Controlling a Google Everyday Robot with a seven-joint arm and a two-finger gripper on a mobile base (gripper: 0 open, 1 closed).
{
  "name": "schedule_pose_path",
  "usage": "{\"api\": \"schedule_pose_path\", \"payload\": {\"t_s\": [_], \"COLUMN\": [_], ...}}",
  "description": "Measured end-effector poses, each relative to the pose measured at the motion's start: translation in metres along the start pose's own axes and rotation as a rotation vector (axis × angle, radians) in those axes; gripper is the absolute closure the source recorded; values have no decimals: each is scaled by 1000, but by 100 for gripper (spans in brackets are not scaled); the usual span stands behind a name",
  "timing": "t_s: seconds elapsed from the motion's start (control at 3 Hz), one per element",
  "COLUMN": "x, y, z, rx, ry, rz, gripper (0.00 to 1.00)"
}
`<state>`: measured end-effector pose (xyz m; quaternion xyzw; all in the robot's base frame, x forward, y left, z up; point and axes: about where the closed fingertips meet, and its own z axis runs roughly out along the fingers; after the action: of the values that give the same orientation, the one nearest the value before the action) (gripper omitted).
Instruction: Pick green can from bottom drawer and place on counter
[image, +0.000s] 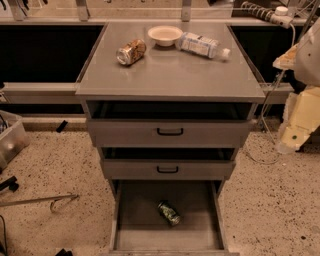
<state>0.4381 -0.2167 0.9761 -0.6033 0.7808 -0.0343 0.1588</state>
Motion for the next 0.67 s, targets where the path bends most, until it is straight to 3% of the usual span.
{"api": "schedule_pose_path", "payload": {"t_s": [0.67], "x": [-1], "y": [4], "z": [8], "rx": [5], "ry": [-22], "rz": [14], "gripper": [0]}}
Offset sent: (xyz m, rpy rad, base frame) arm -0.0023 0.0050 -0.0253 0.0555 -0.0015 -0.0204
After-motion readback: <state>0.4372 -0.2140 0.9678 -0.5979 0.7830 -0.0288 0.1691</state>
